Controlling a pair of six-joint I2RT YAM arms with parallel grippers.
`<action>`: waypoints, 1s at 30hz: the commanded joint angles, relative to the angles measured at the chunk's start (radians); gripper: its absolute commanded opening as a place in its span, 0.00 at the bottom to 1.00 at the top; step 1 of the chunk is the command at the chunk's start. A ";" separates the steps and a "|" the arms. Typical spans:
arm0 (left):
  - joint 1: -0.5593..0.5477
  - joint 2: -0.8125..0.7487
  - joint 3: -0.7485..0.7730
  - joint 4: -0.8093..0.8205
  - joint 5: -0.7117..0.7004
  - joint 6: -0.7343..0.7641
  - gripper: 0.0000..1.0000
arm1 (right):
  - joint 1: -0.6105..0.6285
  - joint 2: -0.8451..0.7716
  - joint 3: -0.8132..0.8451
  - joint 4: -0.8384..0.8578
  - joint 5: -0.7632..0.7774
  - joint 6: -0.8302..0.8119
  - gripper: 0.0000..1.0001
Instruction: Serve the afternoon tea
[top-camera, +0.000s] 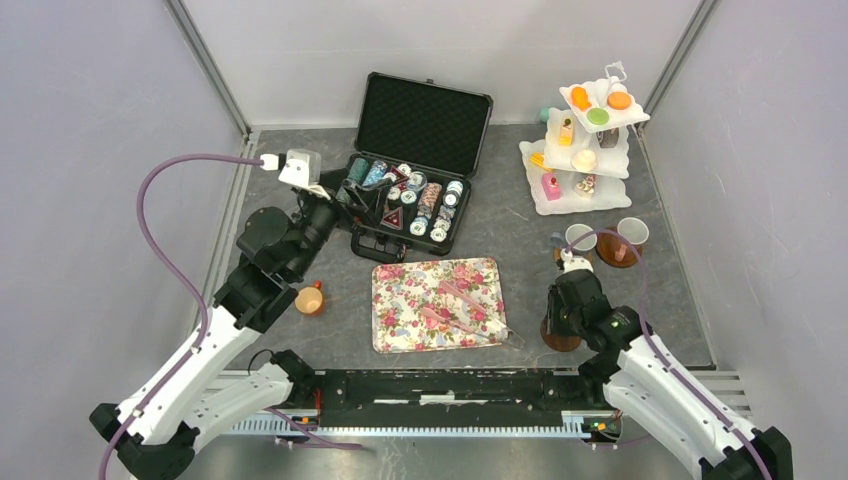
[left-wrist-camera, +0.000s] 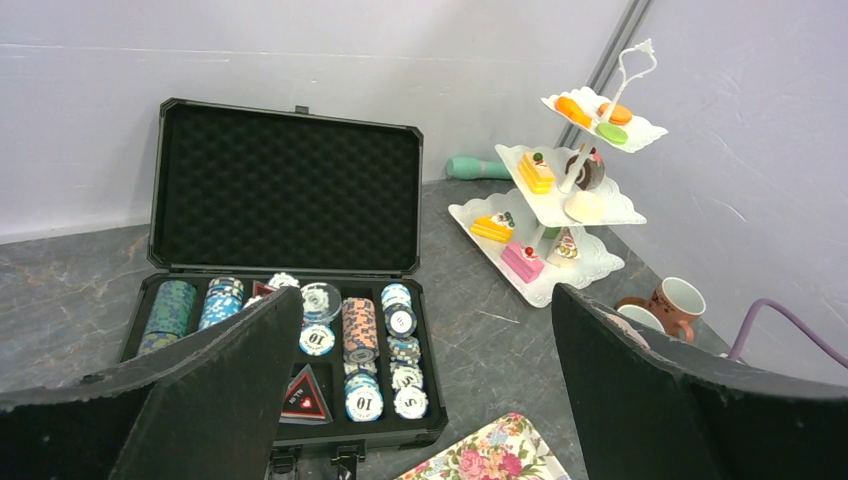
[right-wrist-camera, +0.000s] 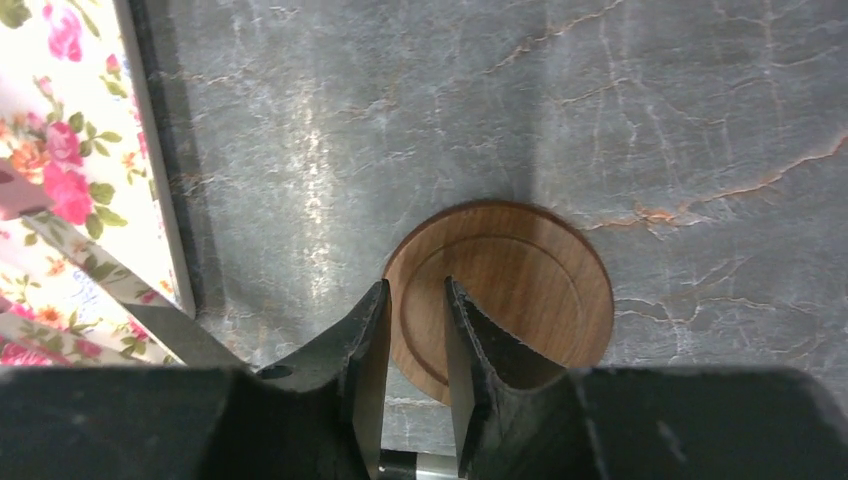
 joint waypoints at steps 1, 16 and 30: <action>0.004 -0.028 0.028 0.020 0.014 -0.040 1.00 | 0.007 0.005 -0.016 0.014 0.085 0.046 0.30; 0.003 -0.039 0.027 0.020 -0.029 -0.014 1.00 | 0.015 0.282 -0.067 0.511 0.031 -0.024 0.31; 0.003 -0.033 0.014 0.020 -0.079 0.012 1.00 | 0.015 0.679 0.059 0.901 0.191 -0.135 0.34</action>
